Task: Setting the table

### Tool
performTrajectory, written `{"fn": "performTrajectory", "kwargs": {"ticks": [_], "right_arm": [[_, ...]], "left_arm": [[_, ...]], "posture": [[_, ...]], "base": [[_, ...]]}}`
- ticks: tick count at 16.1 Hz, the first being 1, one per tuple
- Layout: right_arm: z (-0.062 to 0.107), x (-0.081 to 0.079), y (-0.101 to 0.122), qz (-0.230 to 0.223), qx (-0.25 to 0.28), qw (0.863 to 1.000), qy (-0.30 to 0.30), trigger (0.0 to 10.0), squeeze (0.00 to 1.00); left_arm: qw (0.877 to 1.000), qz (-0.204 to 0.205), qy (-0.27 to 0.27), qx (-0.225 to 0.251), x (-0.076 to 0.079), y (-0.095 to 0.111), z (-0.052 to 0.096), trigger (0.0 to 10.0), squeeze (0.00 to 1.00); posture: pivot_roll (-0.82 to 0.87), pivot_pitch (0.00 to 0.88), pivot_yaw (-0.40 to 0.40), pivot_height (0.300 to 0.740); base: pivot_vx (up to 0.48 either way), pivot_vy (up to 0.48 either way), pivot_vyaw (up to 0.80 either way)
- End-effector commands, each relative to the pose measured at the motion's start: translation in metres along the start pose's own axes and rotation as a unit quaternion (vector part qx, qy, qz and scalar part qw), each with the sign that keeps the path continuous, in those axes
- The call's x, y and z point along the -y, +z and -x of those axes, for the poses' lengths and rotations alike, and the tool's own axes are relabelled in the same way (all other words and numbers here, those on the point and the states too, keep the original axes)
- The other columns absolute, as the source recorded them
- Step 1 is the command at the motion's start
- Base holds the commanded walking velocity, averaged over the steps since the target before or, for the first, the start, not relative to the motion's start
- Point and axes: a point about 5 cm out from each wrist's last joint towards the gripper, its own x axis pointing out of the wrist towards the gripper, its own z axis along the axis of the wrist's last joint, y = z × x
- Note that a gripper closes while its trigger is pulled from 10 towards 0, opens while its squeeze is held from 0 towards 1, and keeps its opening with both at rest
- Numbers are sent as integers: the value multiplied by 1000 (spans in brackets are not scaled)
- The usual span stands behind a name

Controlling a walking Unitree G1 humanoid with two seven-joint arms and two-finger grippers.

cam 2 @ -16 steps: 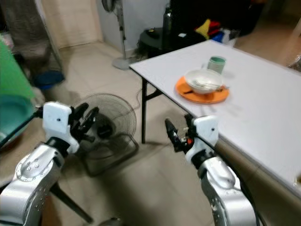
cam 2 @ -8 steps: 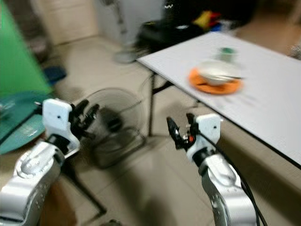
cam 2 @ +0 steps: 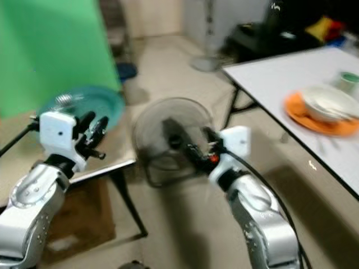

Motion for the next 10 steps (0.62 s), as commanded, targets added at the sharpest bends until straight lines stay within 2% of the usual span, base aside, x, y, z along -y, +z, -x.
{"fn": "performTrajectory", "kwargs": {"ticks": [1, 7, 10], "right_arm": [[0, 1, 3, 3, -4, 1000, 7, 10000, 0], [-7, 1, 6, 12, -3, 1000, 15, 10000, 0], [-9, 3, 6, 18, -8, 1000, 16, 10000, 0]], "left_arm": [[1000, -2, -3, 12, 2, 5, 1, 10000, 0], [1000, -1, -2, 18, 1, 8, 2, 10000, 0], [1000, 0, 3, 17, 0, 8, 5, 10000, 0]], "posture": [[110, 0, 38, 740], [123, 0, 25, 740], [136, 0, 14, 740]], "base": [[247, 0, 800], [301, 0, 771], [370, 0, 0]]}}
